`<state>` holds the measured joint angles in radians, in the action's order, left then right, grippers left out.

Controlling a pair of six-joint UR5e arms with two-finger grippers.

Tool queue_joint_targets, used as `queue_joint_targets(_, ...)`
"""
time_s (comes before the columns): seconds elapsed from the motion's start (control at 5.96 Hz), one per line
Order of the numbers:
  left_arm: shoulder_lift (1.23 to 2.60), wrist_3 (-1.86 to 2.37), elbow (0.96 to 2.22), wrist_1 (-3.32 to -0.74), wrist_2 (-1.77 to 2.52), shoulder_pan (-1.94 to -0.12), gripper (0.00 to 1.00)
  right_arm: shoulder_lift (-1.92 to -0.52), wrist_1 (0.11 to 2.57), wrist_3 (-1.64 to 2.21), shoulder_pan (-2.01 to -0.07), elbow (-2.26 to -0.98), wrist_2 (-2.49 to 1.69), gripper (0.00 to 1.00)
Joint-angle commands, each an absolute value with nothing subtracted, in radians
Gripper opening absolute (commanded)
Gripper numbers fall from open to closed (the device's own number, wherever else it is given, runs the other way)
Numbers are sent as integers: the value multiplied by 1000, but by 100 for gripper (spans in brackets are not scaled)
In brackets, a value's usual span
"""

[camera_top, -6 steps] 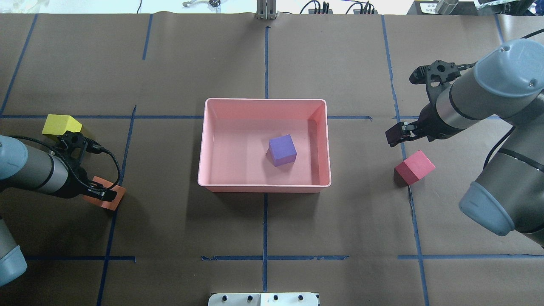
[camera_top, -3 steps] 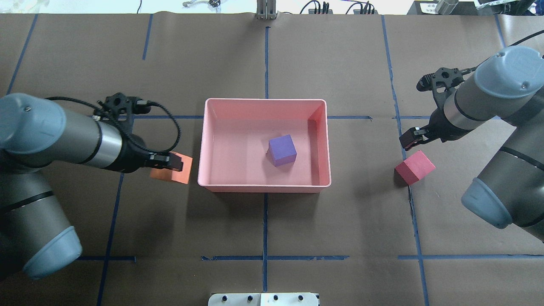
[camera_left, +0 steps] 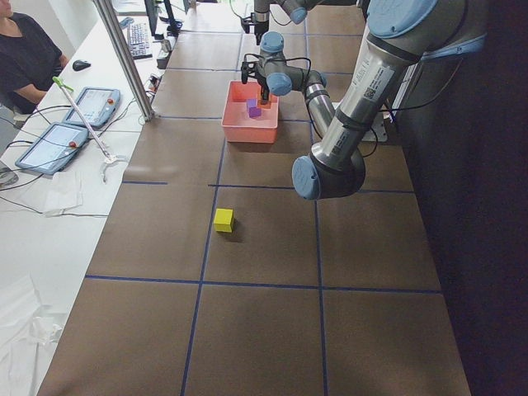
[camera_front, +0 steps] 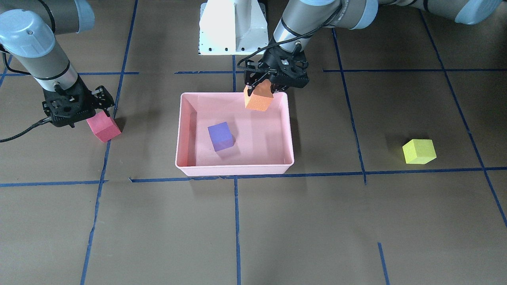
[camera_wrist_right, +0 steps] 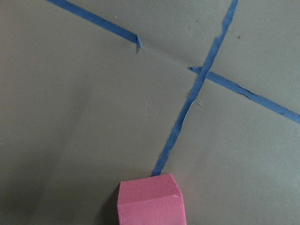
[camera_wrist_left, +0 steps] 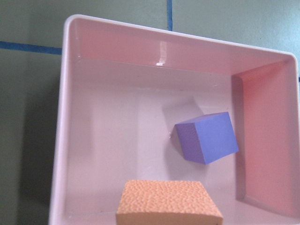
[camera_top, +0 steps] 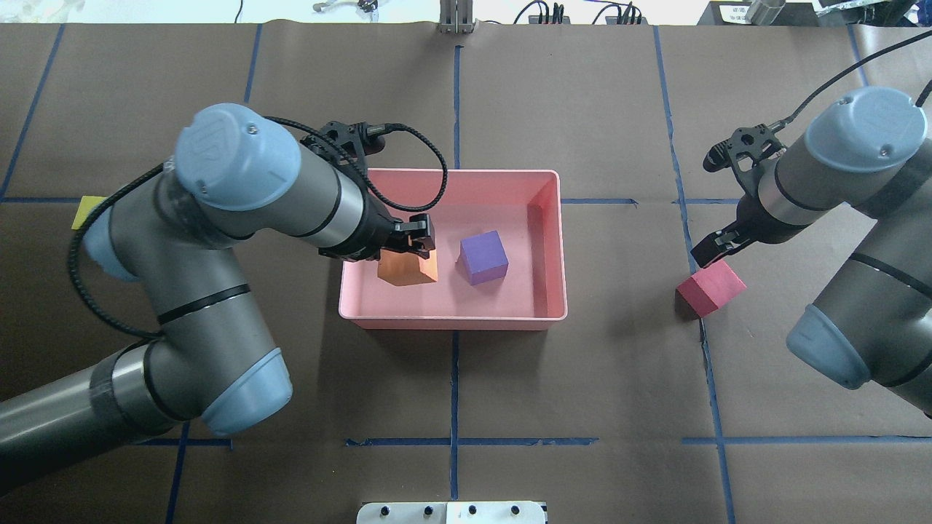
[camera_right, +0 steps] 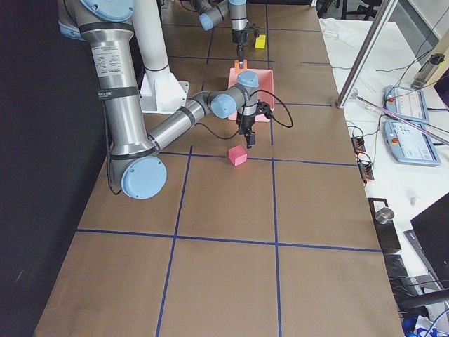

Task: Place blocks into pink bin with both arms
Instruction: 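Drop the orange cube into the bin while the right gripper lowers to red cube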

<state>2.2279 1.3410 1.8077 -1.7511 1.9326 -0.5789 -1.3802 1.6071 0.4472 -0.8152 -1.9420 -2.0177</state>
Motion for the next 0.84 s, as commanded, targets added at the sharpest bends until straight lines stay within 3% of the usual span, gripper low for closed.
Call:
queue_joint_targets(0.0,2280,1345,1701,-1753,1898,-568,5,-1373,1606,355,-795,-1902,-2002,100)
queue_joint_targets(0.34,2283,1342,1666,-1755,1878,-552,15,-1362,1605,353,-753,-1876,-1976,100)
queue_joint_targets(0.5,2280,1341,1663,-1753,1841,-531,25,-1362,1605,348,-730,-1875,-1970,100)
queue_joint_targets(0.67,2279,1341,1663,-1752,1835,-525,46,-1367,1605,325,-724,-1873,-1962,100)
